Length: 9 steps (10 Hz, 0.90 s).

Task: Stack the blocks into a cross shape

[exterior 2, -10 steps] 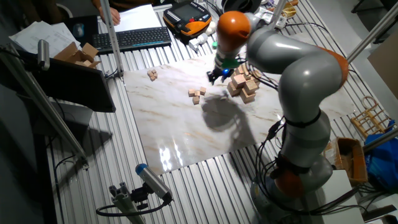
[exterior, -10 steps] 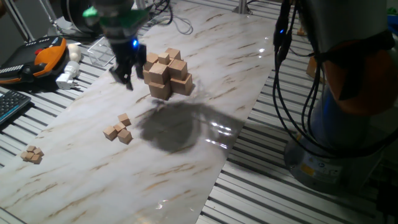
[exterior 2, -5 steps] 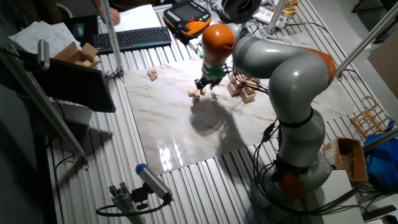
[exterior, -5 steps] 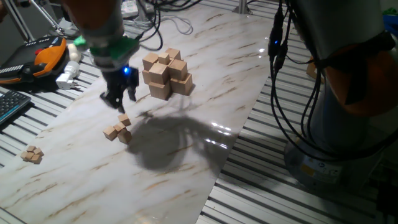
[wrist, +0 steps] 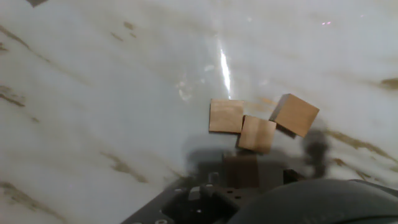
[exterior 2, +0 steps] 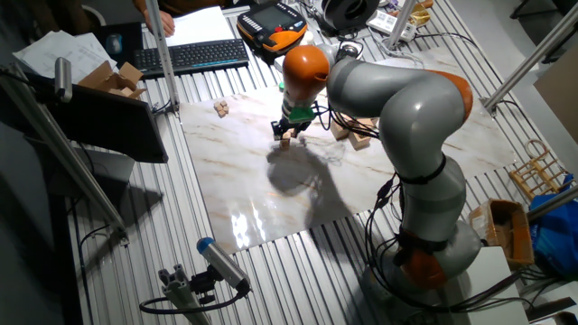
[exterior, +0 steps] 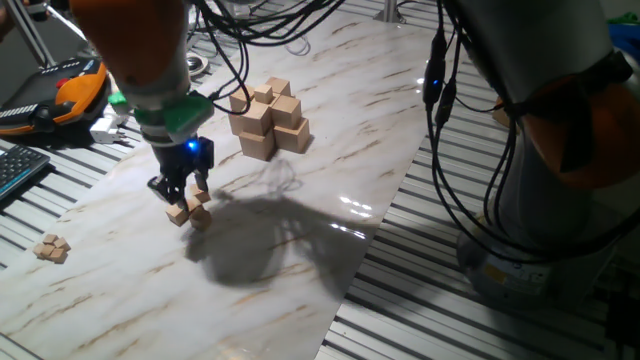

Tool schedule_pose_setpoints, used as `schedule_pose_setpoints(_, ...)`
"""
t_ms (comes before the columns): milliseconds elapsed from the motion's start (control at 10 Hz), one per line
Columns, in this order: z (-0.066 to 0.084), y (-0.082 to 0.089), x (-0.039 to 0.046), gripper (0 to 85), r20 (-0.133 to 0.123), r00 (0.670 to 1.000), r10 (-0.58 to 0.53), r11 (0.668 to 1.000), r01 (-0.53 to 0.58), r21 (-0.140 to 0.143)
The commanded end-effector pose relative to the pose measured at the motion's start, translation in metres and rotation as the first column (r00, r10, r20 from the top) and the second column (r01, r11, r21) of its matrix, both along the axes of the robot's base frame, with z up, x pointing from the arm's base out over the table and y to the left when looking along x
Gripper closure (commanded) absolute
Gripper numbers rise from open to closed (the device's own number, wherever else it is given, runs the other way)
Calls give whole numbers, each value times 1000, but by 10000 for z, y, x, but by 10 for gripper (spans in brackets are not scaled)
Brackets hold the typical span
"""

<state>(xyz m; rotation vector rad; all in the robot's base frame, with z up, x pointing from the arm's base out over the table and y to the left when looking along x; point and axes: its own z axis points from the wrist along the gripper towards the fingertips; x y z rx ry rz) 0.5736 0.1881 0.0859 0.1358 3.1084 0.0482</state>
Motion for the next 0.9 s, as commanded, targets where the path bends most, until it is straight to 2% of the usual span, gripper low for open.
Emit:
schedule_pose_setpoints(0,-32,11,-8,340,6,1000,0,1000,0,-8)
schedule_pose_setpoints(100,-70,35,-28,340,12,1000,-2,1000,2,-10)
schedule_pose_setpoints(200,-128,60,-45,340,29,1000,3,1000,-2,-28)
schedule_pose_setpoints(500,-207,46,-25,340,24,999,38,999,-38,-33)
schedule_pose_setpoints(800,-269,45,-61,340,29,999,45,998,-44,-40)
